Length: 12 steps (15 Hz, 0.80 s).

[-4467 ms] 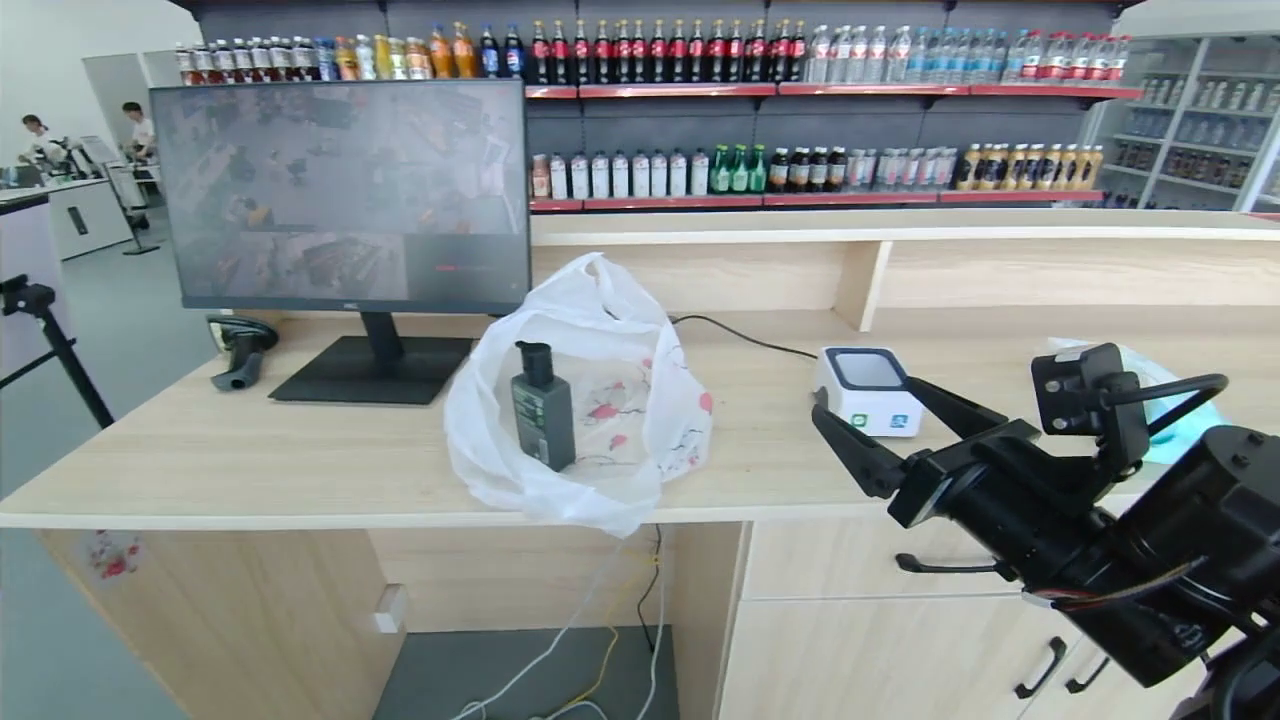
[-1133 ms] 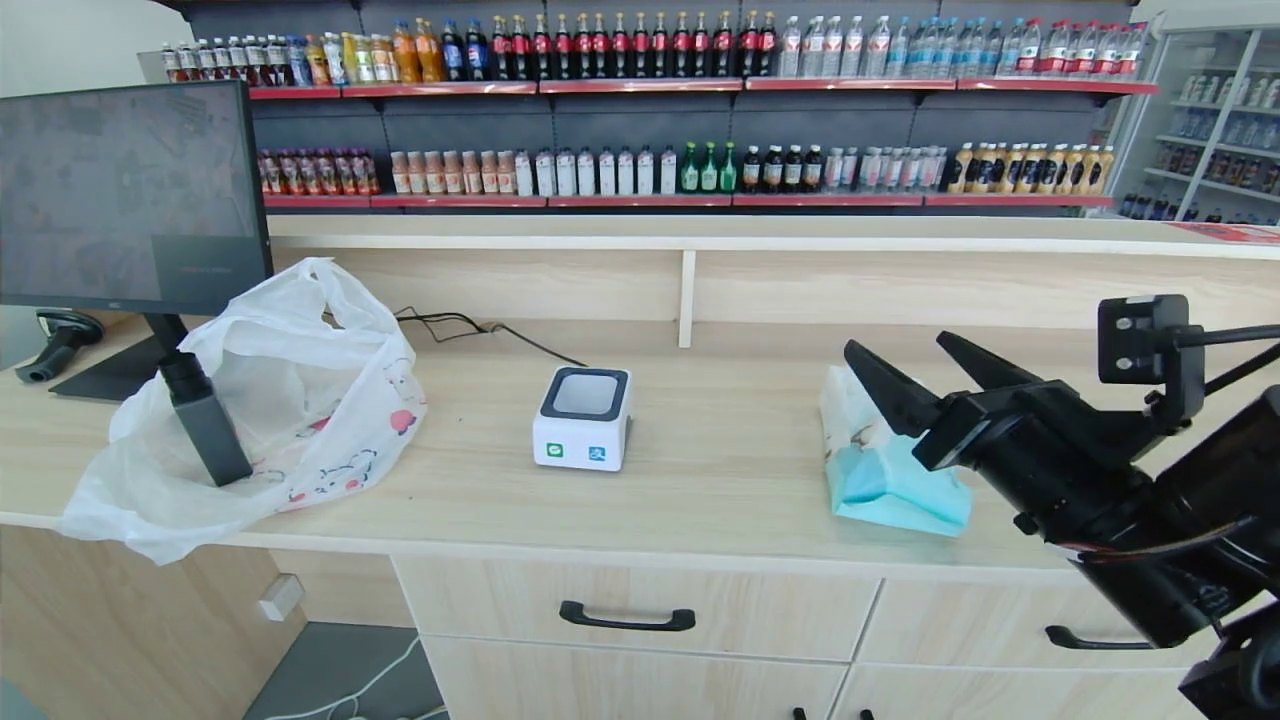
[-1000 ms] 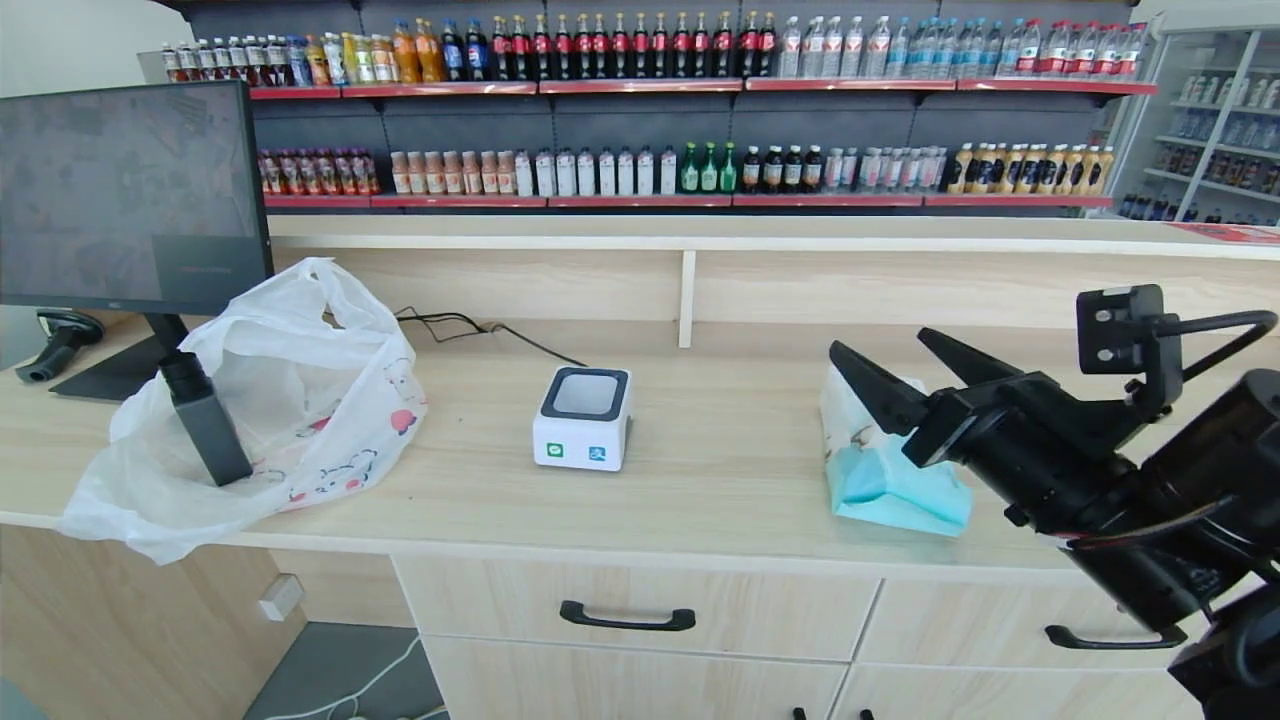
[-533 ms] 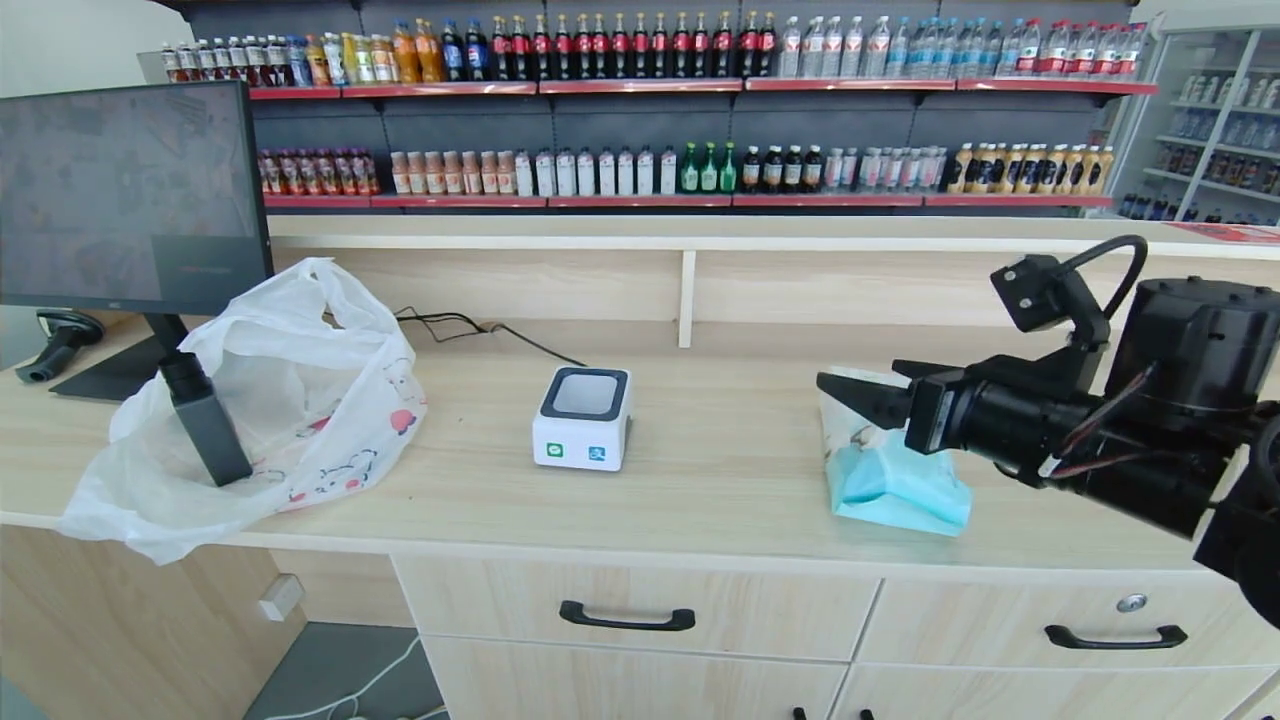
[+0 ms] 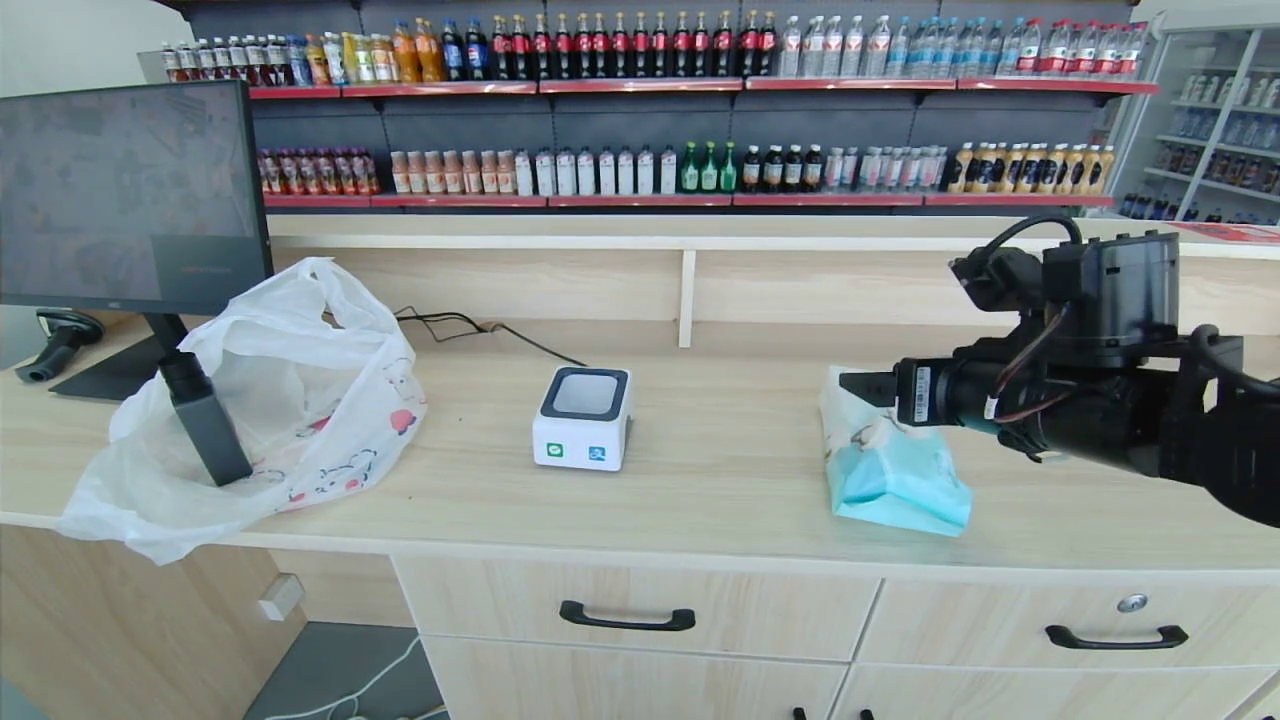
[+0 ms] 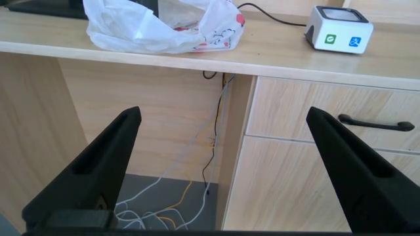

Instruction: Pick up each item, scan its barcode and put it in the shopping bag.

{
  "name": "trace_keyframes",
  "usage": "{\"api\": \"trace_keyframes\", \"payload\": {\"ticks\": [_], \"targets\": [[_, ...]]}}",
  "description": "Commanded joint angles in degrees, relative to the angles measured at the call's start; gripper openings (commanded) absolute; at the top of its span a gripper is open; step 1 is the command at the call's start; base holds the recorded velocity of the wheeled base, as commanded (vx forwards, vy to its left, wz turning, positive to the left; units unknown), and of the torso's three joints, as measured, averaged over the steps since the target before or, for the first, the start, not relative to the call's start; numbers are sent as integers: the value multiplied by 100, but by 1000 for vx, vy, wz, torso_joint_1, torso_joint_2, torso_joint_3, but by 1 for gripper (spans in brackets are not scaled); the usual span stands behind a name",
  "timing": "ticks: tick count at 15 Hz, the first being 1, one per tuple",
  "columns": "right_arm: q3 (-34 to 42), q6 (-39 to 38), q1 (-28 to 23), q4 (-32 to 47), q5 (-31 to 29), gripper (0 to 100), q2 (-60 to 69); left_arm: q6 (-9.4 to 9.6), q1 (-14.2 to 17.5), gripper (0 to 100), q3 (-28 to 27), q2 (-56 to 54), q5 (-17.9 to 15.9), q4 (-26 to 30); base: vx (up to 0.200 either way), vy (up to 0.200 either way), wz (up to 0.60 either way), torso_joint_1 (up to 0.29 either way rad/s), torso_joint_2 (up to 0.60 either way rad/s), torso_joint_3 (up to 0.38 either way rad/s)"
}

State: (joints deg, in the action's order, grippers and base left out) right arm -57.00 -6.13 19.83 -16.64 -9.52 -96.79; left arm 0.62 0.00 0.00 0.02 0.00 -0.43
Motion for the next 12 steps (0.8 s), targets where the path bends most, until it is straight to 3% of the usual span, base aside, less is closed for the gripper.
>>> {"api": "trace_keyframes", "payload": {"ticks": [1, 3, 10, 12], "targets": [[-478, -20, -6, 662, -147, 100, -59, -1, 0, 100, 0, -2, 0, -1, 0, 0, 0, 0, 0, 0], [-830, -2, -76, 1576, -199, 100, -112, -1, 0, 100, 0, -2, 0, -1, 0, 0, 0, 0, 0, 0], [-2764, -362, -41, 3167, -542, 100, -1184, -1, 0, 100, 0, -2, 0, -1, 0, 0, 0, 0, 0, 0], [-2904, -538, 29, 3492, -639, 100, -1333, -1, 0, 100, 0, -2, 0, -1, 0, 0, 0, 0, 0, 0]]}}
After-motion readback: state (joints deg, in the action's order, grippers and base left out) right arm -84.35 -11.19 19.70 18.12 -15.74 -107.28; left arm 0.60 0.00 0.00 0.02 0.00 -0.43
